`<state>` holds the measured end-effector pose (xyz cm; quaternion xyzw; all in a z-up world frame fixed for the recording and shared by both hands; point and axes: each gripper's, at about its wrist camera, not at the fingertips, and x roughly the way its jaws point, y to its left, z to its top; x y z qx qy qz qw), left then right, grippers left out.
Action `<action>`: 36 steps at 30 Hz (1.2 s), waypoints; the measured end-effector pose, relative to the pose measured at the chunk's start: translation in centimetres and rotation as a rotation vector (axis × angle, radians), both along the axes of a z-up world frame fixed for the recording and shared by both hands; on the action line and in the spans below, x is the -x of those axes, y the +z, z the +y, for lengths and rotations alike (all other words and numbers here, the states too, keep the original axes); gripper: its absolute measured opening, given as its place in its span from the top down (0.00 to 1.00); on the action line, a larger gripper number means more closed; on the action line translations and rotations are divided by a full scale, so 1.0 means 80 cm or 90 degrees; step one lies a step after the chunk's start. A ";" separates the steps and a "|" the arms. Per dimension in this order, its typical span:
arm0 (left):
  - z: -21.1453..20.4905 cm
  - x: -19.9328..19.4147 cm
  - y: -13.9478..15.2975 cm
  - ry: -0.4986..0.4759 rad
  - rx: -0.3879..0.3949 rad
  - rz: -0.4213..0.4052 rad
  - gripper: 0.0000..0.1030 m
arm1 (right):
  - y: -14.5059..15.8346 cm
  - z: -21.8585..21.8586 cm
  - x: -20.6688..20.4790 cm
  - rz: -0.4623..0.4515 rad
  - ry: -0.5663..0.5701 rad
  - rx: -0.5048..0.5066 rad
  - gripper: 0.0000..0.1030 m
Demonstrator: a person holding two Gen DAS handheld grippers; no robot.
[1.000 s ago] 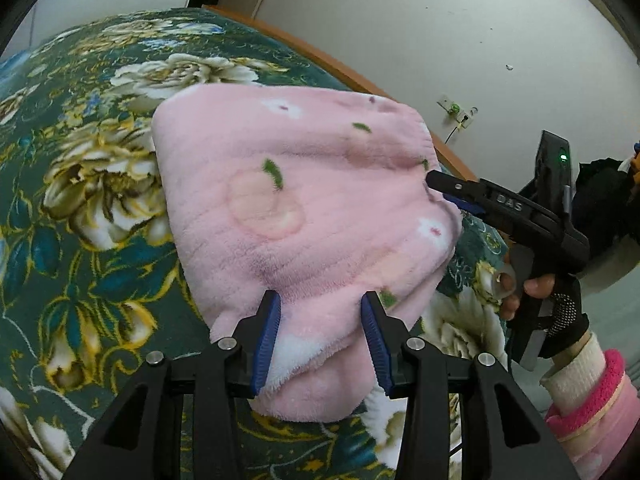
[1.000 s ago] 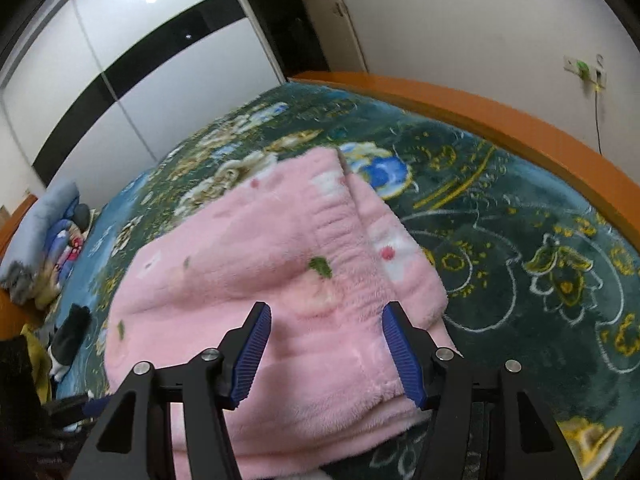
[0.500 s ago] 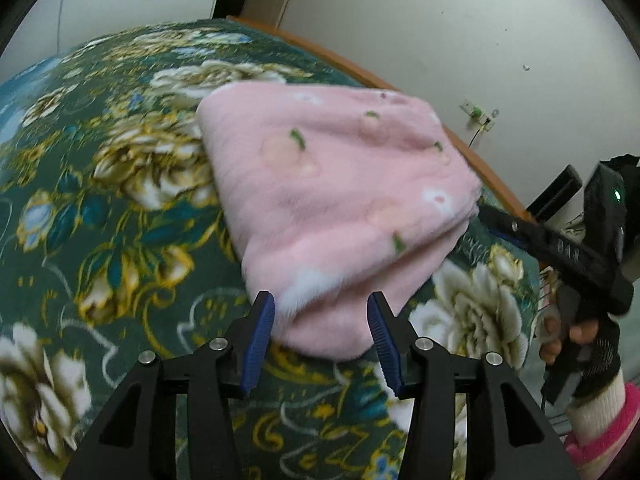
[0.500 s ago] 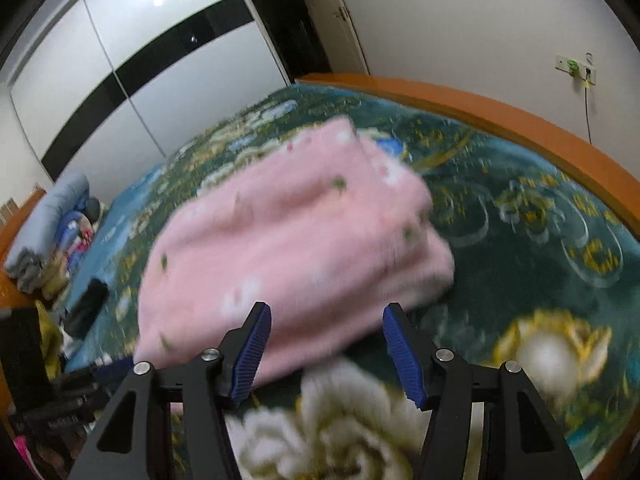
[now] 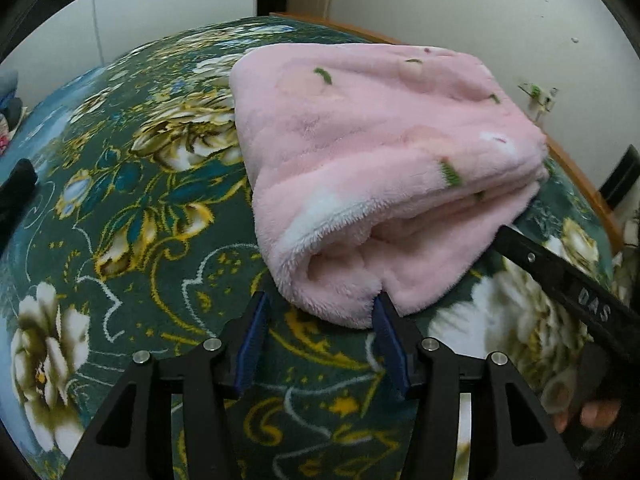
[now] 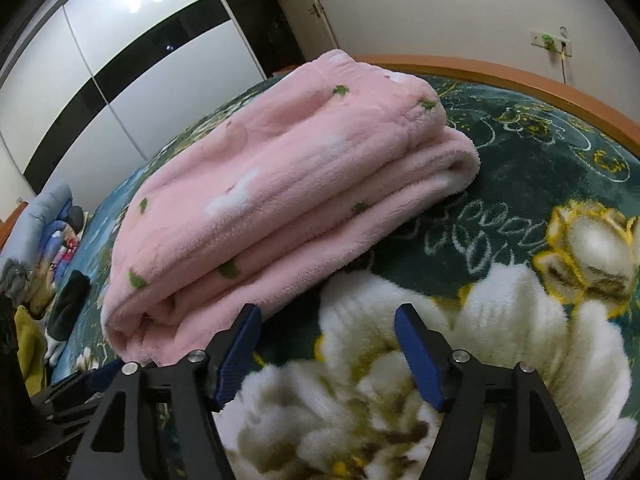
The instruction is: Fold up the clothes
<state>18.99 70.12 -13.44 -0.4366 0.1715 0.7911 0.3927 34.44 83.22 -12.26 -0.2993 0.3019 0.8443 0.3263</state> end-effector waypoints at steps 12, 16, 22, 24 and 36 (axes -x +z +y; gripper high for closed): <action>0.007 -0.008 -0.011 0.085 -0.009 0.069 0.26 | -0.009 -0.009 0.008 -0.005 0.002 -0.038 0.23; 0.005 -0.009 -0.014 0.104 -0.009 0.079 0.17 | -0.010 -0.012 0.014 -0.022 0.007 -0.051 0.20; 0.002 -0.003 -0.020 0.122 -0.009 0.079 0.09 | -0.012 -0.021 0.020 -0.039 0.009 -0.066 0.19; 0.001 -0.004 -0.021 0.126 -0.009 0.082 0.07 | -0.012 -0.022 0.019 -0.038 0.009 -0.067 0.19; -0.004 -0.002 -0.024 0.137 -0.008 0.075 0.00 | -0.011 -0.023 0.018 -0.022 0.008 -0.062 0.18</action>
